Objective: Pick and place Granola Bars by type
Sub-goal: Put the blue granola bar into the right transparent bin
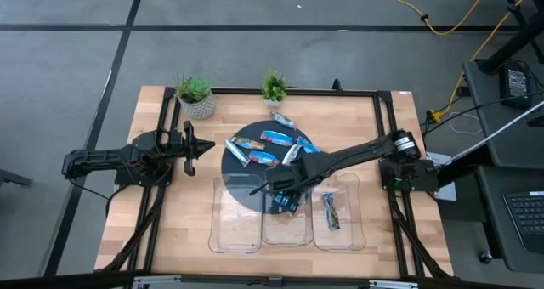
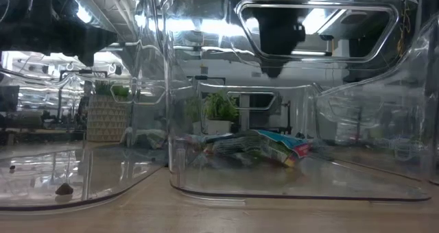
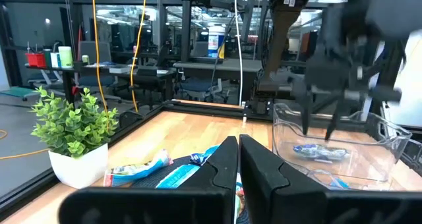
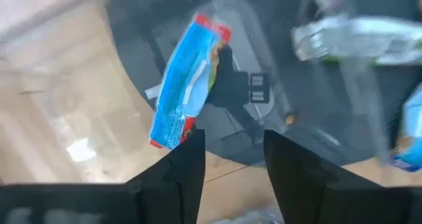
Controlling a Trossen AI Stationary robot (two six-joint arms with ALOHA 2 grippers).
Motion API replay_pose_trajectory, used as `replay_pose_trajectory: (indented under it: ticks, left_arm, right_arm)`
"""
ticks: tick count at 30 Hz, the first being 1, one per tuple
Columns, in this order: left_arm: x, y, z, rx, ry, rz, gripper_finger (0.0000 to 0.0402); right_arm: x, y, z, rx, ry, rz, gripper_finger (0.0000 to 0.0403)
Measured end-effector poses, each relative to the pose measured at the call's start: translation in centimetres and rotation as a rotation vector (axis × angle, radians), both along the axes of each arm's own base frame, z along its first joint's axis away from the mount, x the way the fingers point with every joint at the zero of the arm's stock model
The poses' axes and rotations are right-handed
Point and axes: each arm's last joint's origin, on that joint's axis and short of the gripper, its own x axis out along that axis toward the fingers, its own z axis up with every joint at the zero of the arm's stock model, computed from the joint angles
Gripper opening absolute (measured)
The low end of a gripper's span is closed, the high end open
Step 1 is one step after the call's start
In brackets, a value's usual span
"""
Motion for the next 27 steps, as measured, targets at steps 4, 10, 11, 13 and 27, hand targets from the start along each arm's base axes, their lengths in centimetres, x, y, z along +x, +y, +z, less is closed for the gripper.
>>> replay_pose_trajectory:
  ticks: [4,10,11,13,27]
  left_arm:
    - [0.0,0.0,0.0,0.000,0.000,0.000,0.0013]
    - [0.0,0.0,0.0,0.000,0.000,0.000,0.0008]
    - [0.0,0.0,0.0,0.000,0.000,0.000,0.0008]
    - [0.0,0.0,0.0,0.000,0.000,0.000,0.0009]
    - [0.0,0.0,0.0,0.000,0.000,0.000,0.0008]
  right_arm:
    - [-1.1,-0.9,2.6,-0.037,-0.069,0.021,0.0148]
    - [-3.1,-3.0,6.9,-0.113,-0.195,0.029,0.0145]
    - [-3.5,-3.4,7.6,-0.126,-0.214,0.031,0.0145]
    - [-4.3,-4.2,8.8,-0.146,-0.253,0.041,0.0145]
    - [-6.3,-9.6,12.1,-0.202,-0.334,0.150,0.0145]
